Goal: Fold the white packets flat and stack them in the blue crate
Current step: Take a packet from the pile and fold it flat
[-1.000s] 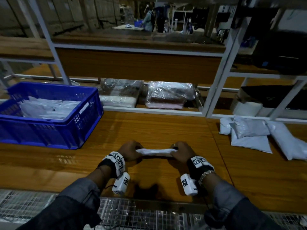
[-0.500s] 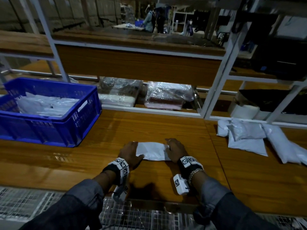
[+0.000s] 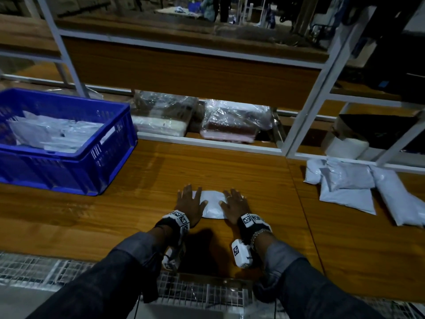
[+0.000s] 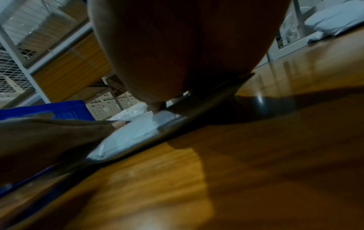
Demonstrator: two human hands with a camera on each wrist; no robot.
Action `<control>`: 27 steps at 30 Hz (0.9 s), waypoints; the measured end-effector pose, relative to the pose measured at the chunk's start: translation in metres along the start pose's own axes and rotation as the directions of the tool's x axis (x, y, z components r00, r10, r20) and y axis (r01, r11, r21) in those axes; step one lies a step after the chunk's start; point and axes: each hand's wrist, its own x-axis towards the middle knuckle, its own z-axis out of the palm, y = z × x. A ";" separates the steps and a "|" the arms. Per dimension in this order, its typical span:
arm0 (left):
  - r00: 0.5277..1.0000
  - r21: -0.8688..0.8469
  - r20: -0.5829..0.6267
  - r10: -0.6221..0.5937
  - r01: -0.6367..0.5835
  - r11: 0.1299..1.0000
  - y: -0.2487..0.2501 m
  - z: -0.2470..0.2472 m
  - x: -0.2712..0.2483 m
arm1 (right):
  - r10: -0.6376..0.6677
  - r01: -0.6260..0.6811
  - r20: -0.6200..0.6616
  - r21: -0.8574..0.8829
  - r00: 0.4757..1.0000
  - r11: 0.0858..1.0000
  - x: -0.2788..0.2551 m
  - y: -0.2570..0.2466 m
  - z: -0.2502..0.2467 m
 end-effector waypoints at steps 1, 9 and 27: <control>1.000 -0.006 -0.001 0.014 -0.014 1.000 0.001 0.001 0.000 | 0.000 0.000 -0.016 -0.015 1.000 1.000 0.001 0.000 0.004; 0.991 -0.051 -0.036 0.131 -0.133 0.990 -0.011 0.035 0.023 | -0.027 0.028 -0.138 0.000 0.990 1.000 0.011 0.006 0.025; 0.995 -0.008 -0.009 0.101 -0.101 0.995 0.005 0.018 0.012 | -0.030 0.017 -0.096 -0.133 0.995 0.991 0.007 -0.021 0.022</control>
